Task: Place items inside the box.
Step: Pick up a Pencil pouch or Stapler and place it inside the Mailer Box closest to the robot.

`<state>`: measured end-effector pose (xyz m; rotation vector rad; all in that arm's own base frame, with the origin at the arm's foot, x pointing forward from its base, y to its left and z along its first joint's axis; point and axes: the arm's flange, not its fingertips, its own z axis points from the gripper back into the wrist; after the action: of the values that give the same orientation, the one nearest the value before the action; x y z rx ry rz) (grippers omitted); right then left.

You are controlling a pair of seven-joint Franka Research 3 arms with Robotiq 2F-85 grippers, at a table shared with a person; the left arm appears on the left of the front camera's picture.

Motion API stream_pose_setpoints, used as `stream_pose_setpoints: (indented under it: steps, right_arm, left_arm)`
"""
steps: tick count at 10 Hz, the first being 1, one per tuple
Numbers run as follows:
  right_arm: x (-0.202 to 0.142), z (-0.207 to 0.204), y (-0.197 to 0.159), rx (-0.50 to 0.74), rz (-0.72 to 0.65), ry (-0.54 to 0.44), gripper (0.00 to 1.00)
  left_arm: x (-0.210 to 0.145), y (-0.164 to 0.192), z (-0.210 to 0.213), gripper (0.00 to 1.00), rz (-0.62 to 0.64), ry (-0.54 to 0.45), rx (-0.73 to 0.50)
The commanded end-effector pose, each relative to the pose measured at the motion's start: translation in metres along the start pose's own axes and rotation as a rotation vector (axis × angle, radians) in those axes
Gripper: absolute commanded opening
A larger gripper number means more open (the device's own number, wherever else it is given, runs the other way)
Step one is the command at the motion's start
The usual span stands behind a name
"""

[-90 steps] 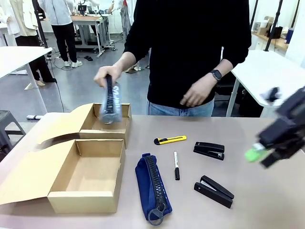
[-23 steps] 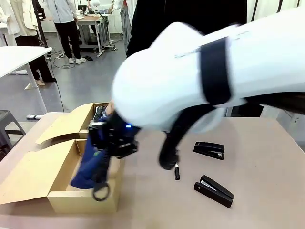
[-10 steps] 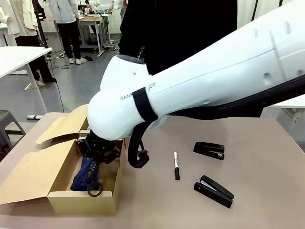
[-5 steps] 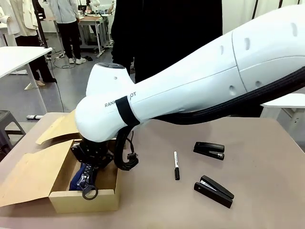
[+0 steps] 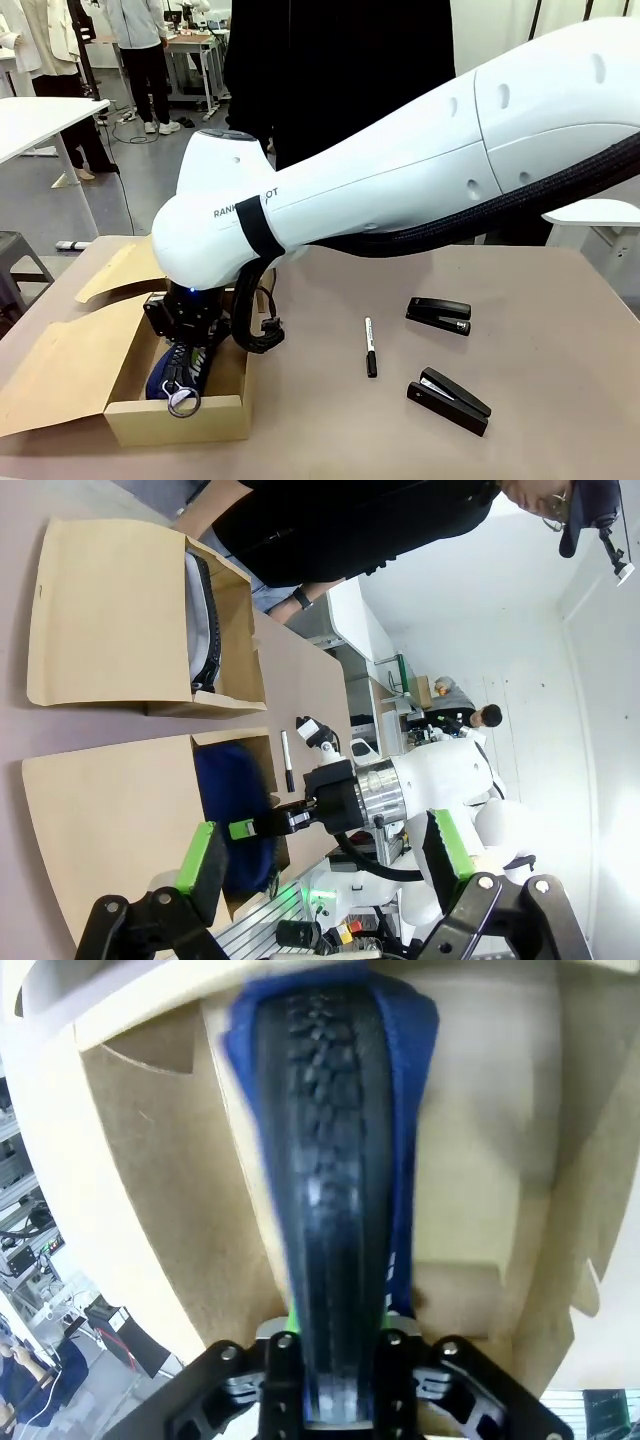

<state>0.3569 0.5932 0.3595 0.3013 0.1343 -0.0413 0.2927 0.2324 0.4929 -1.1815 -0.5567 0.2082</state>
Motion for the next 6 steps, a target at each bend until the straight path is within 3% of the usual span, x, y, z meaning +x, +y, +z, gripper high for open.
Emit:
stream_pose_setpoints:
  steps: [1,2,3,4,6]
  right_arm:
    - [-0.005,0.002,0.003,0.012,-0.014,0.02,1.0]
    - [-0.007,0.003,0.002,0.031,0.005,0.055,1.0]
    - [-0.01,0.005,0.0,0.053,0.017,0.085,0.9]
    - [-0.011,0.007,-0.002,0.068,0.014,0.085,0.99]
    - [-0.015,0.013,-0.008,0.091,0.019,0.098,1.0]
  left_arm:
    - [0.0,-0.001,0.001,1.0,-0.023,-0.001,-0.014]
    - [0.0,-0.001,0.001,1.0,-0.023,-0.001,-0.014]
    - [0.0,-0.001,0.001,1.0,-0.023,-0.001,-0.014]
    - [0.0,-0.001,0.001,1.0,-0.023,-0.001,-0.014]
    - [0.0,-0.001,0.001,1.0,-0.023,-0.001,-0.014]
